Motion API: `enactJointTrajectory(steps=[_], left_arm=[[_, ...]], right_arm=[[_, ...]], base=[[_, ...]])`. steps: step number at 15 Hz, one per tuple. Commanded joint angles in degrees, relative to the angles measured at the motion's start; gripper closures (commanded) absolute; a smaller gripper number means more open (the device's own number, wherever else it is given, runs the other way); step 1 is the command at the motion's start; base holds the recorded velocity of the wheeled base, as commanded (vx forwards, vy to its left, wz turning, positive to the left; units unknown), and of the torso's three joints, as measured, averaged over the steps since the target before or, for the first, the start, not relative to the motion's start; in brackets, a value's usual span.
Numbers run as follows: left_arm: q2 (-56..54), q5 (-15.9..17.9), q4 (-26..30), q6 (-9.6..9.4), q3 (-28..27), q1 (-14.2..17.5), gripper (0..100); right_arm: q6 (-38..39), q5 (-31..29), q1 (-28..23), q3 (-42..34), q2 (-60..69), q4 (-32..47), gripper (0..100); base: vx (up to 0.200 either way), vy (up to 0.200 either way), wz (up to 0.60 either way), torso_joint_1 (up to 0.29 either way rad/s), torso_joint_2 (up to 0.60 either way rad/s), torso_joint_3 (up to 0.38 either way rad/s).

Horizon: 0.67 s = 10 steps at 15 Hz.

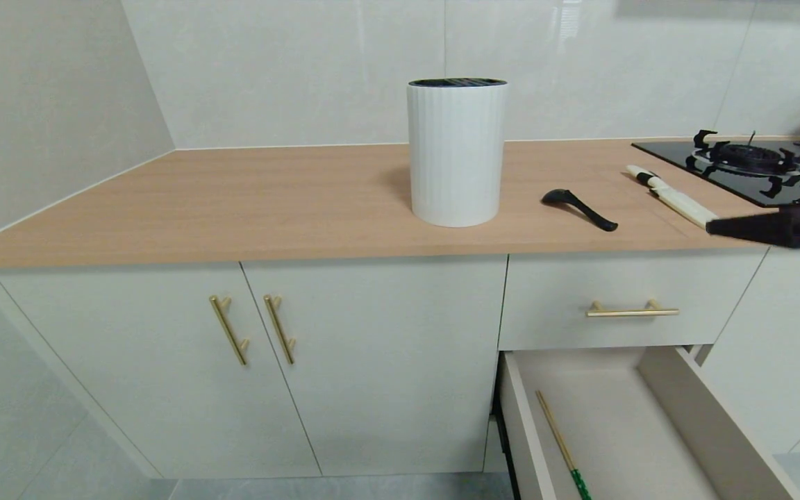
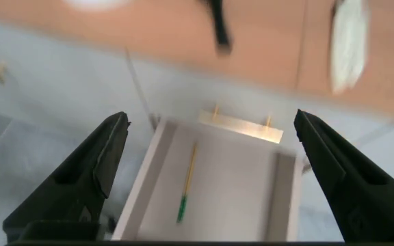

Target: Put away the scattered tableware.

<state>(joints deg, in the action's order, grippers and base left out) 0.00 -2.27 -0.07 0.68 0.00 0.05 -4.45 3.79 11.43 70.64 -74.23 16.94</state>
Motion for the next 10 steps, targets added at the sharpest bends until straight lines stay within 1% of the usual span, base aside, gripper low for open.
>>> enactJointTrajectory(steps=[1, 2, 3, 5, 7, 8, 10], left_arm=[[0.0, -0.02, -0.01, 0.02, 0.0, 0.04, 0], [0.0, -0.02, -0.01, 0.02, 0.0, 0.04, 0], [0.0, -0.02, -0.01, 0.02, 0.0, 0.04, 0], [0.0, -0.02, -0.01, 0.02, 0.0, 0.04, 0], [0.0, -0.02, -0.01, 0.02, 0.0, -0.05, 0], [0.0, -0.02, -0.01, 0.02, 0.0, 0.04, 0], [0.0, -0.02, -0.01, 0.02, 0.0, -0.05, 0]], right_arm=[[-1.79, 1.39, -1.59, 18.92, -15.68, 8.1, 0], [-1.97, 1.48, -1.77, 22.96, -19.55, 9.95, 0], [-1.97, 1.57, -1.77, 25.24, -22.71, 11.0, 0], [-3.11, 1.83, -1.85, 27.44, -27.72, 11.0, 0], [-3.02, 3.59, -2.21, 32.54, -33.09, 10.92, 0], [-2.85, 3.5, -2.38, 35.0, -35.11, 10.83, 0], [-3.11, 3.5, -2.47, 36.49, -37.04, 10.83, 0]], base=[[0.0, 0.0, 0.0, 0.0, 0.0, 0.0], [0.0, 0.0, 0.0, 0.0, 0.0, 0.0], [0.0, 0.0, 0.0, 0.0, 0.0, 0.0], [0.0, 0.0, 0.0, 0.0, 0.0, 0.0], [0.0, 0.0, 0.0, 0.0, 0.0, 0.0], [0.0, 0.0, 0.0, 0.0, 0.0, 0.0], [0.0, 0.0, 0.0, 0.0, 0.0, 0.0]])
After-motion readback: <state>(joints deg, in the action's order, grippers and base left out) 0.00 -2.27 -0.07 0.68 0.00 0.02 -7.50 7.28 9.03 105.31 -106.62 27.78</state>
